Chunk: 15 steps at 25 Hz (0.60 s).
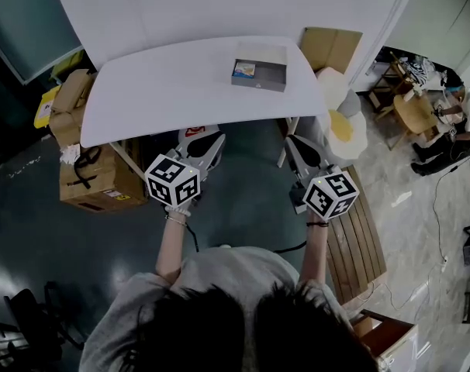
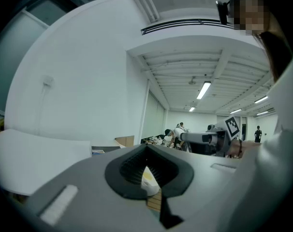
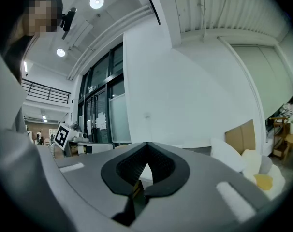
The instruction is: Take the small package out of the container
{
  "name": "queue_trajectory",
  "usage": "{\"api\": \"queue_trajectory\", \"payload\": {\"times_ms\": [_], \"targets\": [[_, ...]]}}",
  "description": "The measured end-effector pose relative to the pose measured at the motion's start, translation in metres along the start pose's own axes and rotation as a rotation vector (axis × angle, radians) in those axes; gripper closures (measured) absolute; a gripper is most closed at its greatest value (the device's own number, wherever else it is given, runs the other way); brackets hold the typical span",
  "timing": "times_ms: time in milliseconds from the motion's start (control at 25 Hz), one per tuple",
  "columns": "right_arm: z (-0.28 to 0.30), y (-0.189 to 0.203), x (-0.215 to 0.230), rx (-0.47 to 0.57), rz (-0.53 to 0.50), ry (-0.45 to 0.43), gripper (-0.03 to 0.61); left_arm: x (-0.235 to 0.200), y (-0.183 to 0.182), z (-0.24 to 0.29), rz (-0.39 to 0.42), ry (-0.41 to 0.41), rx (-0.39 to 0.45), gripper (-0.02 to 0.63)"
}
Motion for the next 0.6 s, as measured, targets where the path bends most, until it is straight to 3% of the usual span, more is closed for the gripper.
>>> {"api": "queue_trajectory", "payload": {"times_ms": [600], "targets": [[-0.009,-0.002,0.038,0.007,0.029,-0.036,0.565,0.026,0.006,0.034,-0.006,-0.011,-0.017,0.624]]}}
Point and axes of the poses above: the fingertips, and each gripper's own axes: z forward along the fingers, x to its right, y out of its underside, the point moved 10 cm from there along -z, backward along the fingers, and after that the axes turned 10 degrees about -y, right-handed, at the moved point
